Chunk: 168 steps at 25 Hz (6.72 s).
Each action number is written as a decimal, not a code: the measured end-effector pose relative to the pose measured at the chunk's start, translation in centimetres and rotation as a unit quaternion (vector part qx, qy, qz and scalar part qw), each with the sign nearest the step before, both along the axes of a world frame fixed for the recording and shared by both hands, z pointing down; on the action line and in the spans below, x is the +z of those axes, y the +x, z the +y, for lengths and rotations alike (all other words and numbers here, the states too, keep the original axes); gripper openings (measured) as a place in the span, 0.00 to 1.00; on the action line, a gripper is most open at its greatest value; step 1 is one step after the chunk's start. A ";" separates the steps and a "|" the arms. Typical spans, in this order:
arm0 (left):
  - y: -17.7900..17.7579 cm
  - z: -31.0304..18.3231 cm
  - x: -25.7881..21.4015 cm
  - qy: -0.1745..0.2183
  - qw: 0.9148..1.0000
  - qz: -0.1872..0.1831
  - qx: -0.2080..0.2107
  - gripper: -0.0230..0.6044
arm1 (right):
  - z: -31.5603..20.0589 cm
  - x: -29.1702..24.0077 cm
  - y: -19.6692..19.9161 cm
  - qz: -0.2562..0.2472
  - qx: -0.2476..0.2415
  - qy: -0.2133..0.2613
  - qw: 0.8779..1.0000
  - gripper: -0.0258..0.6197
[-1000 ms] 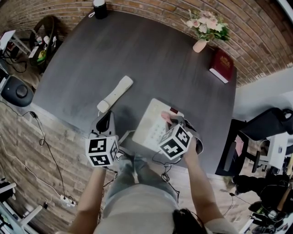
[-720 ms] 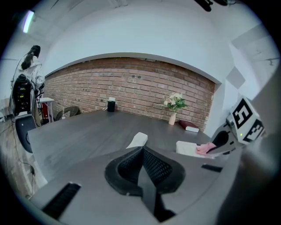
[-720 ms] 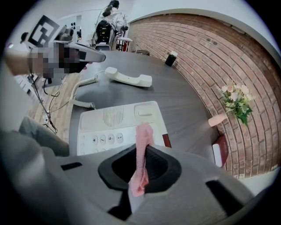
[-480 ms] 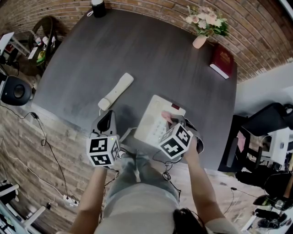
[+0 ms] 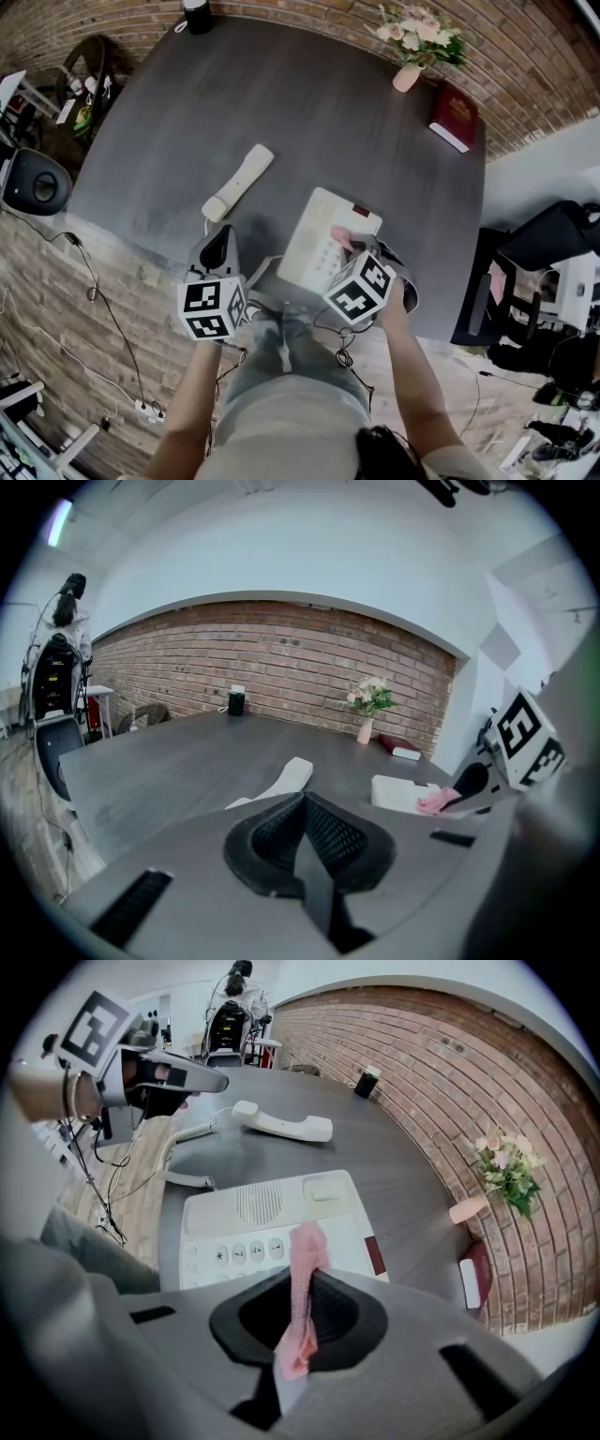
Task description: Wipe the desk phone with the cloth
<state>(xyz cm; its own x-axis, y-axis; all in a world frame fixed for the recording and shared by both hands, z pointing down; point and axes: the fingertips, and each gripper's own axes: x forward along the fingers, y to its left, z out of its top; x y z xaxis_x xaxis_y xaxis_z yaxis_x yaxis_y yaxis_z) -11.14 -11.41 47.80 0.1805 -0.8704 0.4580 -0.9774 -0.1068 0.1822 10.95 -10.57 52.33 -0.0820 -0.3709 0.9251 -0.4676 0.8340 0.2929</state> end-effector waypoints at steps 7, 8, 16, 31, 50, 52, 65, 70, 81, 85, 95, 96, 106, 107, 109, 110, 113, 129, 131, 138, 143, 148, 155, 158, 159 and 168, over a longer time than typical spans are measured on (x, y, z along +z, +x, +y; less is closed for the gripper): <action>0.1 0.5 0.2 -0.001 1.000 0.002 0.003 0.04 | 0.8 0.5 0.1 0.004 0.004 -0.005 1.000 0.08; 0.2 0.5 0.2 -0.001 1.000 0.001 0.004 0.04 | 0.9 0.5 0.1 0.004 0.004 -0.006 1.000 0.08; 0.1 1.2 0.4 -0.002 1.000 0.001 0.007 0.04 | 1.9 0.8 -0.1 0.004 0.005 -0.008 1.000 0.08; 0.0 2.4 1.1 -0.008 1.000 0.002 0.013 0.04 | 3.6 1.2 -0.3 0.007 0.007 -0.016 1.000 0.08; 0.1 4.6 1.8 -0.014 1.000 0.004 0.016 0.04 | 6.4 2.0 -0.6 0.003 0.007 -0.026 1.000 0.08; 0.1 4.8 1.8 -0.014 1.000 0.004 0.016 0.04 | 6.6 2.0 -0.7 0.002 0.007 -0.026 1.000 0.08; 0.4 5.2 1.9 -0.014 1.000 0.004 0.022 0.04 | 8.1 2.3 -1.1 -0.003 0.010 -0.036 0.999 0.08; 0.4 5.1 1.9 -0.013 1.000 0.006 0.026 0.04 | 8.8 2.5 -1.4 -0.007 0.012 -0.041 0.999 0.08; 0.5 5.0 2.1 -0.016 0.999 0.006 0.031 0.04 | 10.3 3.0 -1.9 -0.013 0.013 -0.058 0.998 0.08; 0.6 5.0 2.2 -0.016 0.999 0.007 0.033 0.04 | 10.9 3.1 -2.0 -0.012 0.011 -0.062 0.998 0.08; 0.7 4.9 2.4 -0.018 0.999 0.010 0.030 0.04 | 12.2 3.5 -2.7 -0.019 0.002 -0.077 0.997 0.08; 0.7 4.9 2.4 -0.018 0.999 0.010 0.030 0.04 | 12.4 3.5 -2.7 -0.020 0.001 -0.079 0.997 0.08; 0.6 5.0 2.8 -0.020 1.000 0.011 0.022 0.04 | 13.3 3.7 -3.3 -0.031 -0.008 -0.093 0.995 0.08; 0.6 5.0 2.8 -0.020 1.000 0.011 0.021 0.04 | 13.4 3.6 -3.4 -0.036 -0.008 -0.095 0.995 0.08; 0.7 5.0 2.7 -0.019 1.000 0.011 0.019 0.04 | 13.6 3.3 -3.5 -0.048 -0.006 -0.101 0.994 0.08; 0.8 5.0 2.6 -0.018 1.000 0.011 0.018 0.04 | 13.6 3.1 -3.6 -0.056 -0.005 -0.104 0.993 0.08; 0.9 4.8 2.2 -0.015 1.000 0.011 0.016 0.04 | 13.3 2.3 -4.0 -0.080 0.000 -0.106 0.991 0.08; 3.0 0.5 -6.9 0.064 0.998 -0.001 0.025 0.04 | 3.8 -10.8 -1.4 -0.297 0.075 0.117 0.945 0.08; 3.4 -0.6 -9.2 0.086 0.996 -0.005 0.028 0.04 | 2.1 -13.3 0.5 -0.321 0.099 0.172 0.926 0.08; 4.7 -3.7 -16.2 0.159 0.987 -0.007 0.035 0.04 | -1.7 -21.2 9.6 -0.383 0.209 0.340 0.833 0.08; 5.5 -5.0 -19.1 0.192 0.981 0.001 0.037 0.04 | -1.9 -24.0 14.2 -0.376 0.243 0.409 0.795 0.08; 6.8 -6.2 -19.8 0.202 0.978 0.010 0.047 0.04 | -1.8 -24.3 16.9 -0.364 0.280 0.429 0.778 0.08; 8.0 -7.0 -19.2 0.195 0.979 0.017 0.060 0.04 | -2.1 -25.3 17.8 -0.365 0.294 0.443 0.764 0.08; 8.2 -7.0 -18.4 0.187 0.980 0.018 0.062 0.04 | -2.0 -25.1 18.0 -0.350 0.298 0.446 0.768 0.07; 8.2 -7.0 -18.3 0.185 0.981 0.018 0.061 0.04 | -2.0 -25.2 18.1 -0.349 0.299 0.449 0.767 0.07; 7.8 -6.8 -17.8 0.181 0.982 0.017 0.057 0.04 | -2.2 -24.9 17.7 -0.357 0.299 0.443 0.766 0.07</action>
<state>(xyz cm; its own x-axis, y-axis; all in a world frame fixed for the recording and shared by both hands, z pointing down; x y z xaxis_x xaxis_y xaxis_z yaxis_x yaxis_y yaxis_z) -3.38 -18.24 29.96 0.2968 -0.9482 0.1134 -0.9491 -0.2798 0.1446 28.67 -12.74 27.43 -0.0197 -0.9961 0.0860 -0.9934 0.0292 0.1112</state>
